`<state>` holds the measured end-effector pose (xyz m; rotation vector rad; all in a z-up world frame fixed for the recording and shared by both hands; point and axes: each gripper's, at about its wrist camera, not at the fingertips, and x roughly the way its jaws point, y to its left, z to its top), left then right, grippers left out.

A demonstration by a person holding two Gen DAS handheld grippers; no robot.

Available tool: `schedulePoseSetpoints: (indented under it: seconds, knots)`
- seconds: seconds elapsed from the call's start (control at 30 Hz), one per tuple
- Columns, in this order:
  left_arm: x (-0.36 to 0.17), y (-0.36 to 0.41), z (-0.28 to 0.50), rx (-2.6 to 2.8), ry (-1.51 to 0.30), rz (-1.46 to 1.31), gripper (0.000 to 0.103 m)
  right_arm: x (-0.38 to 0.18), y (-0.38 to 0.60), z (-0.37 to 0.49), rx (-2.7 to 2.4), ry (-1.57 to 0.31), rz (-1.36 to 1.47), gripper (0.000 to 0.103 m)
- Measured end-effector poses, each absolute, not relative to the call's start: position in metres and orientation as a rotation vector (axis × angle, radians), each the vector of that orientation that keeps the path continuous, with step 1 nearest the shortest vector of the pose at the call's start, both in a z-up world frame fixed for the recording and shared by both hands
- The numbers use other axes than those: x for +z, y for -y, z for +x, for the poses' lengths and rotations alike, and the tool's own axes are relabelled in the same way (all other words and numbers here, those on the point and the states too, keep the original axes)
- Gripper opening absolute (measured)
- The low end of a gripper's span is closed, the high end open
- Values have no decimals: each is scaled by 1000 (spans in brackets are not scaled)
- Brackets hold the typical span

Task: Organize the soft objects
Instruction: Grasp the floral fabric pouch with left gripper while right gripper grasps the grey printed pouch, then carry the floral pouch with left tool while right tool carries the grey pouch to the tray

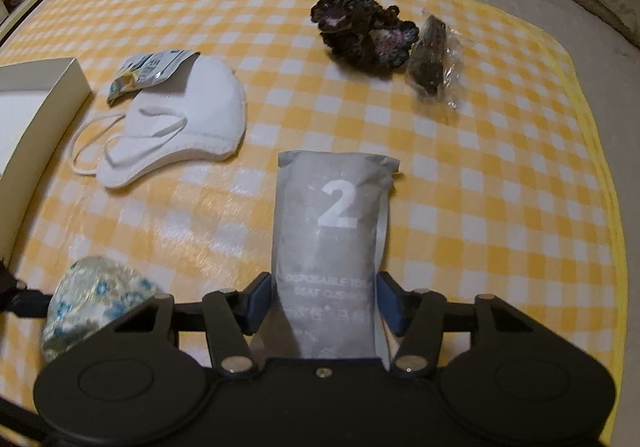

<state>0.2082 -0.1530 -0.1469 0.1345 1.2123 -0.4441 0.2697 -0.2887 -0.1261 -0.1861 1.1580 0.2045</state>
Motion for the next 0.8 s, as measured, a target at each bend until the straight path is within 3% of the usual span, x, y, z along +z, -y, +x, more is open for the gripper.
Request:
schedulePoseSetpoints:
  seconds: [0.23, 0.8]
  knots:
    - [-135, 139, 208, -436, -1181, 79, 62, -114, 290, 251, 214, -1154, -153, 52]
    - [-62, 98, 221, -342, -930, -73, 62, -25, 293, 204, 164, -895, 11, 52]
